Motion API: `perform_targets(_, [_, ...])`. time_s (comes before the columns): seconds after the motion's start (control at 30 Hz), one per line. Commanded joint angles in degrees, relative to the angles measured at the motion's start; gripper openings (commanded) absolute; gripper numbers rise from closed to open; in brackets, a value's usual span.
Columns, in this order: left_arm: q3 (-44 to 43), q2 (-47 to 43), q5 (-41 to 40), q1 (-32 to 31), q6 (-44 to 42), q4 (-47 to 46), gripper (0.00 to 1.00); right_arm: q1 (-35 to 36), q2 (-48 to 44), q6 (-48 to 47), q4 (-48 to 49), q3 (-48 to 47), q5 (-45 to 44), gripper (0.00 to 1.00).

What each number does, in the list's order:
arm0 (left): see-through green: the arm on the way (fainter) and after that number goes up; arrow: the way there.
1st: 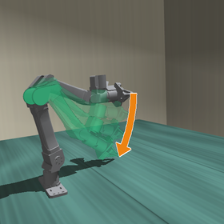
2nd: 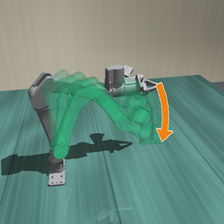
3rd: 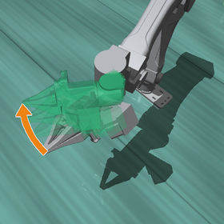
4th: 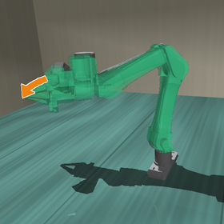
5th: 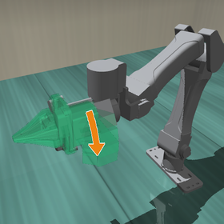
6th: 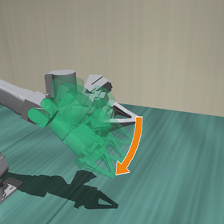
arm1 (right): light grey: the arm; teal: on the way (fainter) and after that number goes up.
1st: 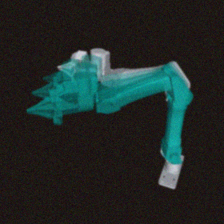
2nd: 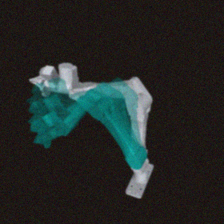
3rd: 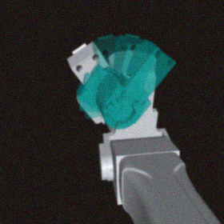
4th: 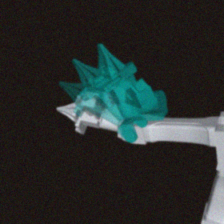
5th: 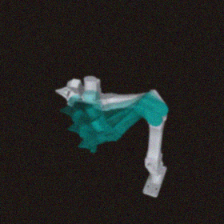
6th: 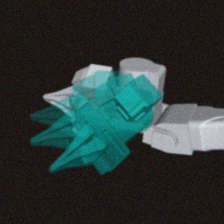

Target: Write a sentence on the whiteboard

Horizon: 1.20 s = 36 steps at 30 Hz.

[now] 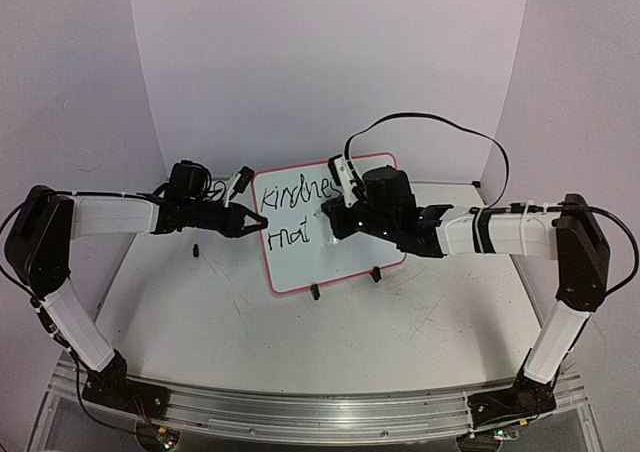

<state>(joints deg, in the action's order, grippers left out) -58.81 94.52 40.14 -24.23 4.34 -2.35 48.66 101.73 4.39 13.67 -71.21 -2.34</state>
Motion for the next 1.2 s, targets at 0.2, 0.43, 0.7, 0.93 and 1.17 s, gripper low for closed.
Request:
perform_targets(0.2, [-1.4,-0.1,-13.0,0.8,-5.6,1.4,0.00,0.2,0.2,0.2,1.7,-1.1,-0.5,0.00])
perform_targets(0.43, [-1.5,-0.1,-13.0,0.9,-5.5,1.5,0.00,0.7,-1.3,1.2,1.2,1.2,-0.6,0.00])
perform_targets(0.7, [-1.5,-0.3,-13.1,0.8,-5.5,1.5,0.00,1.3,-1.8,2.4,1.1,3.6,-0.4,0.00])
perform_targets(0.93, [-1.6,-0.3,-13.0,0.8,-5.4,1.6,0.00,1.4,-2.2,3.2,1.0,5.3,-1.2,0.00])
perform_targets(1.17, [-1.6,-0.2,-13.0,0.8,-5.5,1.6,0.00,1.5,-2.5,3.2,0.9,5.7,-1.6,0.00])
